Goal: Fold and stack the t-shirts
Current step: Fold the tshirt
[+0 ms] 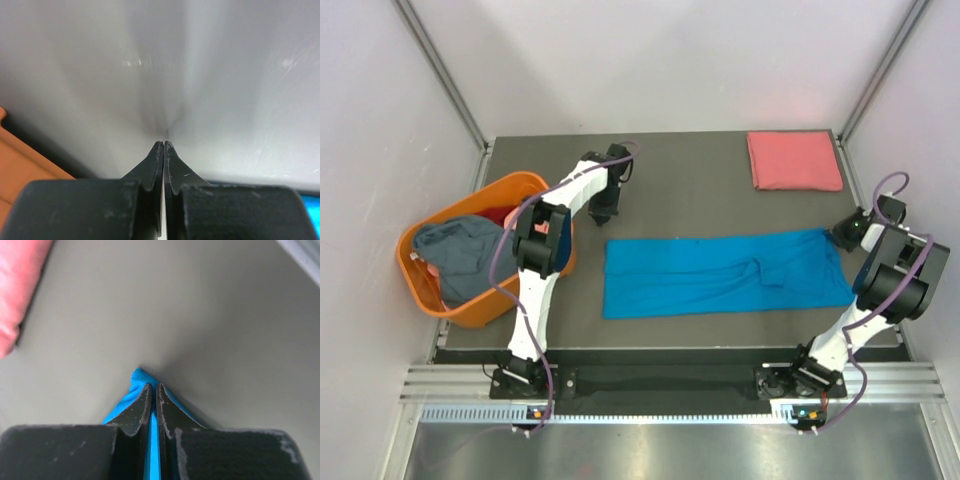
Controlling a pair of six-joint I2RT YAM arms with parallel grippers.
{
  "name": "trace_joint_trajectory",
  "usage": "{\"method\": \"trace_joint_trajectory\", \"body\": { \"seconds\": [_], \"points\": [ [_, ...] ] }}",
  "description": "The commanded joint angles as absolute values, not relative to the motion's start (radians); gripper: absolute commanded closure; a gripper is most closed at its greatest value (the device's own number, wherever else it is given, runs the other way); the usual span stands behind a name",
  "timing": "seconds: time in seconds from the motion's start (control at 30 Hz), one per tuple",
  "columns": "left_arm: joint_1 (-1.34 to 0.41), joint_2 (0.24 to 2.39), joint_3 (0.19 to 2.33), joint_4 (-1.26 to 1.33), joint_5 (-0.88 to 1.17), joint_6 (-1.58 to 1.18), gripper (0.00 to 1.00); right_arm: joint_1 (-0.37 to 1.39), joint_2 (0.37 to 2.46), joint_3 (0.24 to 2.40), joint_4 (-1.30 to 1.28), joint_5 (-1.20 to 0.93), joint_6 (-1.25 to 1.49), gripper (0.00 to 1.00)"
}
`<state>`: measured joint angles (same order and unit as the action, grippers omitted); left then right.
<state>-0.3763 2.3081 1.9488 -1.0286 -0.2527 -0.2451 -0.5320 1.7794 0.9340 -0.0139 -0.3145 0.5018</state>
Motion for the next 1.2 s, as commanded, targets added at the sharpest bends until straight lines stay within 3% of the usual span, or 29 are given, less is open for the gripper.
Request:
{"method": "trace_joint_trajectory", "body": {
  "seconds": [0.0,0.2,0.3,0.33,0.43,0.53,0.57,0.63,0.93,1.17],
  "points": [
    [-0.370,2.306,2.034,-1.075,-0.301,-0.242,1.00,-0.522,1.810,1.028,0.025,-0.287,0.497,1.00],
    [-0.373,2.275,2.102,-1.059,-0.197,-0.226,1.00,-0.502,1.880,1.124,0.003,-0.298,0.503,1.00],
    [-0.388,2.188,2.057,-0.987,-0.022,-0.229,1.00,-0.474,1.885,1.219,-0.116,-0.278,0.474,0.92],
    [-0.397,2.166,2.025,-0.941,0.076,-0.235,1.00,-0.465,1.876,1.254,-0.148,-0.266,0.469,0.83],
    [-0.449,2.085,1.967,-0.840,0.194,-0.270,0.89,-0.446,1.826,1.320,-0.320,-0.172,0.469,0.68],
    [-0.521,2.019,1.902,-0.732,0.339,-0.330,0.83,-0.448,1.766,1.361,-0.518,-0.016,0.483,0.63],
    [-0.567,2.008,1.885,-0.648,0.401,-0.368,0.75,-0.449,1.744,1.356,-0.572,0.039,0.485,0.62],
    [-0.613,2.006,1.871,-0.586,0.458,-0.408,0.72,-0.466,1.674,1.329,-0.604,0.046,0.480,0.60],
    [-0.788,2.121,1.757,-0.128,0.520,-0.659,0.71,-0.563,1.471,1.049,-0.640,-0.132,0.448,0.67],
    [-0.847,2.276,1.831,-0.015,0.517,-0.713,0.71,-0.575,1.417,0.901,-0.574,-0.127,0.454,0.69]
  ]
}}
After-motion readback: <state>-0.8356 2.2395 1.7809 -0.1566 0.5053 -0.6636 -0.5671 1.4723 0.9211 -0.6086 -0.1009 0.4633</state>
